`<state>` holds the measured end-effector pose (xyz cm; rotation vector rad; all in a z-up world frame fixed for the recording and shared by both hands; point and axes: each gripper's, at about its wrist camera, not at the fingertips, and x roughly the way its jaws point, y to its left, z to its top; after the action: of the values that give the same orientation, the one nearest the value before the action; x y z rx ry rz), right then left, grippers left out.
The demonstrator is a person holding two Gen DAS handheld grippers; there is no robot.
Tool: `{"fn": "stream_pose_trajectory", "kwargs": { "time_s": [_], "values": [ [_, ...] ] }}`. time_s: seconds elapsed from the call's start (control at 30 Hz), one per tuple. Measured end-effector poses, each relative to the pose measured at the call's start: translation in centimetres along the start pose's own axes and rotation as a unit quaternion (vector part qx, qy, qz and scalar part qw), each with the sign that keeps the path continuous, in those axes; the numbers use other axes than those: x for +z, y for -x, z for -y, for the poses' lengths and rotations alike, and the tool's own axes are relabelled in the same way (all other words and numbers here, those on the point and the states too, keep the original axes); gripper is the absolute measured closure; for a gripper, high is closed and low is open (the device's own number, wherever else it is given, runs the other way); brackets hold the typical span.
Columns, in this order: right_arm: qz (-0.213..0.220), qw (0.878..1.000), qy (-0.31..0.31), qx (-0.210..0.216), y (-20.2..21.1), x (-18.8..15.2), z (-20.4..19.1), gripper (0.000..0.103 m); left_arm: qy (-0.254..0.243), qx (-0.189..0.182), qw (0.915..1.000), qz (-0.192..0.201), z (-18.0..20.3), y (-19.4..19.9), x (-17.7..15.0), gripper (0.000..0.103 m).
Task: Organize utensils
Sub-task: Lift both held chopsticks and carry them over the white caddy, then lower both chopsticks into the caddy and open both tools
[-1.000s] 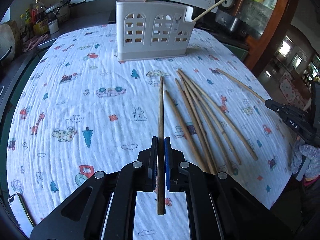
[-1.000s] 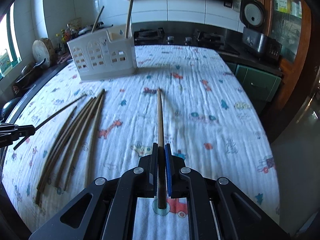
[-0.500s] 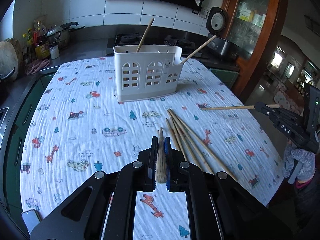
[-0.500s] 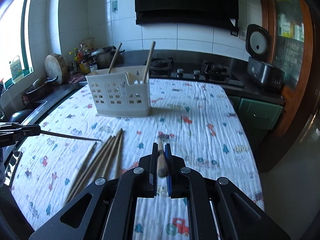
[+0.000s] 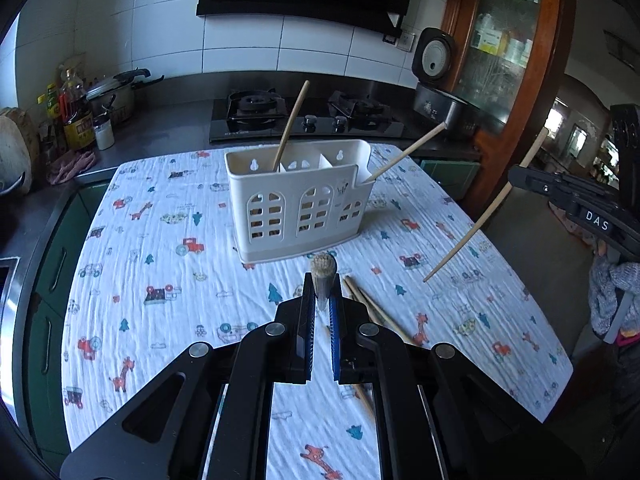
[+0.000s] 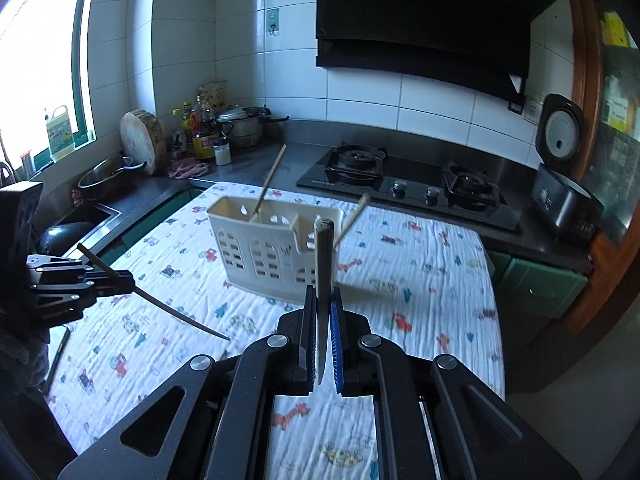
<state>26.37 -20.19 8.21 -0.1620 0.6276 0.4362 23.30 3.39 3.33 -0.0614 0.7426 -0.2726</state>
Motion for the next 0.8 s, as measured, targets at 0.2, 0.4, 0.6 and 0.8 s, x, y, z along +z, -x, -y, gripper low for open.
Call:
{"fn": "stream_pose_trajectory", "kwargs": {
  "time_s": [0.2,0.4,0.6,0.8],
  "values": [
    [0.024,1.0,0.001,0.018,0.2,5.5,-0.3,0.096,-0.014,0.009,0.9993,0.034,-0.4,1.7,4.5,0.097],
    [0.055,0.998,0.006,0.01,-0.1,10.0,-0.3,0.096,-0.021,0.018,0.9962,0.083,-1.0,4.5,9.0,0.097],
    [0.071,0.997,0.0,-0.002,-2.4,12.3,-0.3,0.096,-0.012,0.039,0.9941,0.1,-2.1,3.9,11.6,0.097],
    [0.053,0.999,-0.007,0.004,-6.0,12.0,-0.4,0.096,0.01,0.044,0.997,0.063,-4.0,0.5,12.0,0.097]
  ]
}}
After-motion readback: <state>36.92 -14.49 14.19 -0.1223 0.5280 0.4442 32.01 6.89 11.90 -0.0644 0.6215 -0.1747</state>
